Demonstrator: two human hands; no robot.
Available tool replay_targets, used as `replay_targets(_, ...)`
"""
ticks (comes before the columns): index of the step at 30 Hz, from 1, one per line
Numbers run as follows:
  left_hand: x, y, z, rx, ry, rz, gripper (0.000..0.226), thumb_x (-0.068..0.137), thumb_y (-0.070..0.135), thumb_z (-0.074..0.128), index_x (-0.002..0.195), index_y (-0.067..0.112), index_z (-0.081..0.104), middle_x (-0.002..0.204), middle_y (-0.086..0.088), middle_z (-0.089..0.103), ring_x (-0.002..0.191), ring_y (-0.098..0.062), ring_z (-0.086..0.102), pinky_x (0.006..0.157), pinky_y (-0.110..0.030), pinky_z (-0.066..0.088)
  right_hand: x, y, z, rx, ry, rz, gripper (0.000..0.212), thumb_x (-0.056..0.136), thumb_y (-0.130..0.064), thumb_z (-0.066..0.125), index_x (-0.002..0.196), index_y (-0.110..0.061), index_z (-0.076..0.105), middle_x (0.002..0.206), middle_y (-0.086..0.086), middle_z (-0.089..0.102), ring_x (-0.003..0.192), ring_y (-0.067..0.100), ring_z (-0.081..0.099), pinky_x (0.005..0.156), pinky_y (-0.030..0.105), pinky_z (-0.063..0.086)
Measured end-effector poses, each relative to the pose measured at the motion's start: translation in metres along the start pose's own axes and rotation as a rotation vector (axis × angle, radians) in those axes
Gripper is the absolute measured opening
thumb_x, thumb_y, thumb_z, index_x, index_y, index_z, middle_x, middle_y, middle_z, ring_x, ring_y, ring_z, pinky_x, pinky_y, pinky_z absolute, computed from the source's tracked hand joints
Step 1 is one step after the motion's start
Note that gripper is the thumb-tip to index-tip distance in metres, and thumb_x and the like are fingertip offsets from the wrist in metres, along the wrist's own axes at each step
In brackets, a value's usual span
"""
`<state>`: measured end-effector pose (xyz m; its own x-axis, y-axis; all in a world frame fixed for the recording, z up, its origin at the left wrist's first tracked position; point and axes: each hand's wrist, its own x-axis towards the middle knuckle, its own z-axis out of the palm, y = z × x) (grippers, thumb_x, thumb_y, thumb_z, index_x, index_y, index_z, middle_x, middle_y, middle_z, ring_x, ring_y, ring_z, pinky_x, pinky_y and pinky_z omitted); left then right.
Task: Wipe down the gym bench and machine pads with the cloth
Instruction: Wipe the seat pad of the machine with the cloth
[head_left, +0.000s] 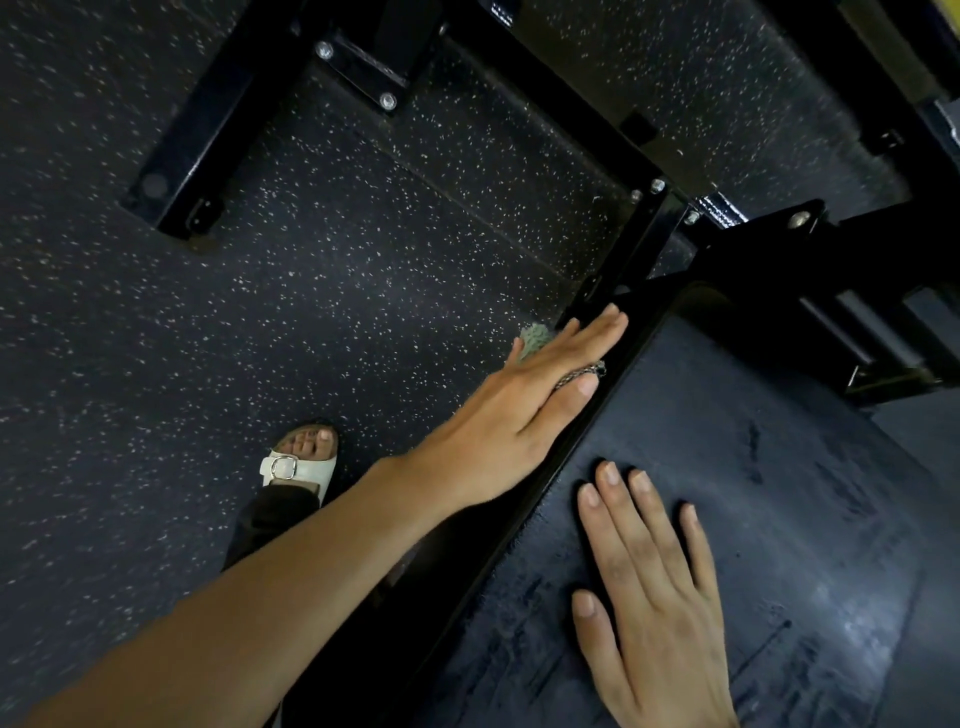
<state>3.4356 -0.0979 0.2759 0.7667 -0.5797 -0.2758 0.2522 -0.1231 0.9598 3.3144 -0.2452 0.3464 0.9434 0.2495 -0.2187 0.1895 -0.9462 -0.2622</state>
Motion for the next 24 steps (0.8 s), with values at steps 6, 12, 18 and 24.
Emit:
replay_targets(6,0.029,0.008,-0.005,0.048,-0.037,0.008,0.047,0.108,0.025,0.031,0.155,0.022,0.027,0.162,0.012,0.021,0.149,-0.001,0.014,0.122,-0.021,0.003,0.006,0.003,-0.004,0.009,0.006,0.026,0.054,0.106,-0.040,0.020,0.157,-0.023,0.018,0.164,-0.007,0.018,0.151,0.016,0.018,0.123,0.037,0.008)
replay_targets(12,0.051,0.017,-0.010,0.072,-0.054,0.024,0.046,0.109,0.024,0.031,0.154,0.022,0.028,0.162,0.010,0.022,0.150,-0.003,0.014,0.125,-0.046,0.006,0.022,0.015,-0.010,0.008,-0.024,0.044,0.055,0.106,-0.040,0.021,0.158,-0.022,0.014,0.165,-0.004,0.015,0.152,0.019,0.015,0.124,0.041,0.006)
replay_targets(18,0.018,0.009,-0.012,0.070,-0.064,0.037,0.047,0.108,0.024,0.032,0.155,0.022,0.027,0.161,0.013,0.027,0.147,0.004,0.016,0.124,-0.030,0.014,0.034,0.028,-0.017,0.006,-0.046,0.033,0.054,0.107,-0.039,0.021,0.157,-0.019,0.017,0.165,-0.002,0.015,0.152,0.020,0.014,0.124,0.044,0.006)
replay_targets(24,-0.020,0.005,-0.008,0.056,-0.042,0.027,0.053,0.104,0.036,0.028,0.155,0.021,0.027,0.162,0.015,0.023,0.148,0.003,0.014,0.121,-0.020,0.013,0.043,0.049,-0.024,0.011,-0.019,0.054,0.056,0.107,-0.041,0.022,0.156,-0.016,0.018,0.165,-0.005,0.014,0.152,0.020,0.013,0.124,0.044,0.005)
